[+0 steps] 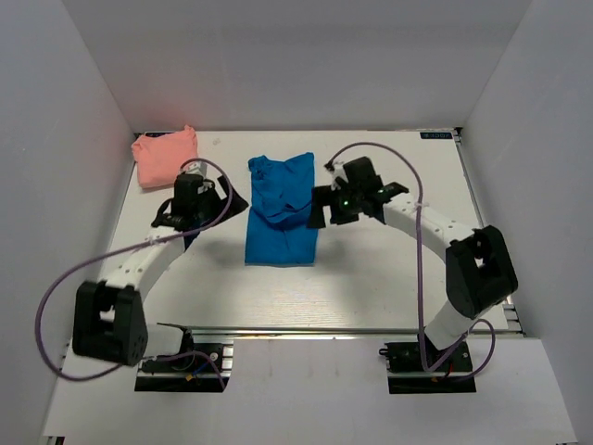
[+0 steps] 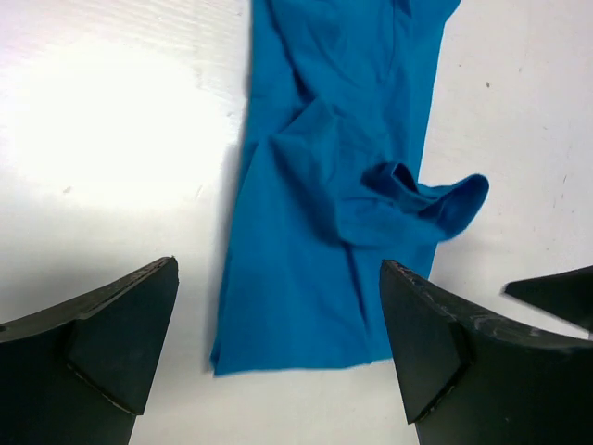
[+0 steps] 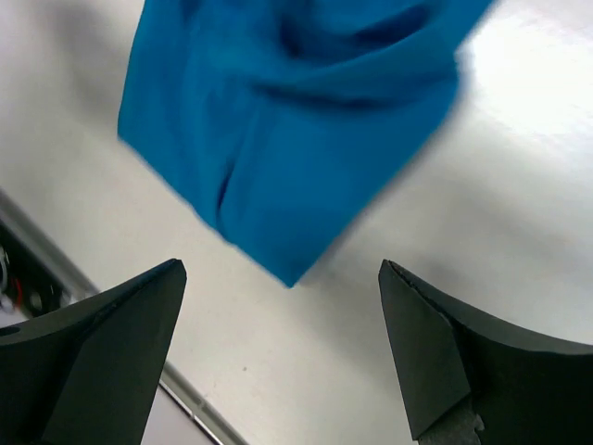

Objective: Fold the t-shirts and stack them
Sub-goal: Fold the folded rectangular tshirt in 1/3 of the way

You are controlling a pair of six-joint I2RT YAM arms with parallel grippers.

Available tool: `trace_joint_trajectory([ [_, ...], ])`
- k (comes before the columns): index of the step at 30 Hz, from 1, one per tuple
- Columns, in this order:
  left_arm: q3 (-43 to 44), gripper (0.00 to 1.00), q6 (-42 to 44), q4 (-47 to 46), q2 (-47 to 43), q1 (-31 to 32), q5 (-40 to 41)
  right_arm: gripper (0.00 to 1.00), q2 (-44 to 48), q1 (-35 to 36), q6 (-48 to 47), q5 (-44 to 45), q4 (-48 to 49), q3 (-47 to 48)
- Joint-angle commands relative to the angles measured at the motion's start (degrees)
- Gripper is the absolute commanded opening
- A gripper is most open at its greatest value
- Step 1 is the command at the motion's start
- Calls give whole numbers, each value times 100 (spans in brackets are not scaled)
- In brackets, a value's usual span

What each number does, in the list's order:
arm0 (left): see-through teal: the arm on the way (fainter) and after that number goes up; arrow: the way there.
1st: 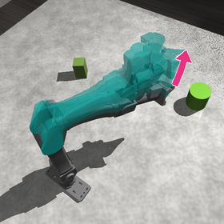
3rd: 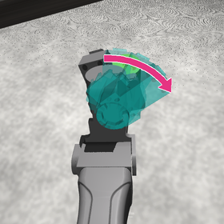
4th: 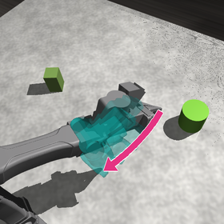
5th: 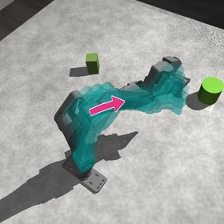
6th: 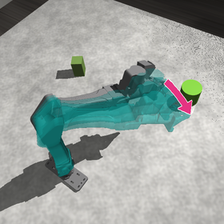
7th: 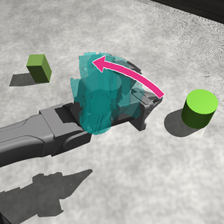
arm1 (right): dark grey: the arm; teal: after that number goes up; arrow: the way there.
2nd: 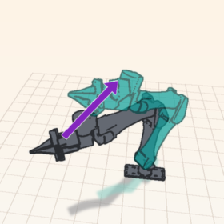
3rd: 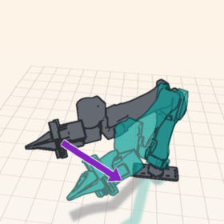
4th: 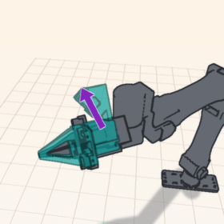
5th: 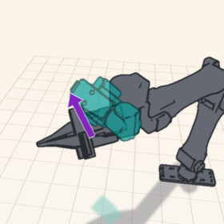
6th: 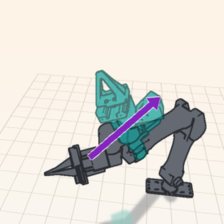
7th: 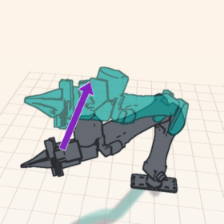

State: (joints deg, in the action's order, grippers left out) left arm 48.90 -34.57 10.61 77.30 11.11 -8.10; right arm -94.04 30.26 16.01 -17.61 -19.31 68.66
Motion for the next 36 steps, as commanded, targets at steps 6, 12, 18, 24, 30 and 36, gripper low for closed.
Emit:
trace_joint_trajectory([
  [6,-1232,100,-59,995,-1847,58,836,90,-755,963,-459,-411,883,251],
  [12,-1927,100,-59,987,-2631,58,450,90,-1643,1131,-573,-103,1290,1095],
  [18,-1929,100,-59,1092,-2703,58,379,90,-2766,1052,-520,808,1342,2484],
  [24,-1814,100,-7,1145,-2457,58,309,90,-3472,841,-669,875,1114,4207],
  [30,-1867,100,55,829,-2176,110,-7,90,-2140,797,-679,836,1360,2700],
  [36,-1937,100,205,127,-1465,110,-481,90,-348,674,112,1339,762,334],
])
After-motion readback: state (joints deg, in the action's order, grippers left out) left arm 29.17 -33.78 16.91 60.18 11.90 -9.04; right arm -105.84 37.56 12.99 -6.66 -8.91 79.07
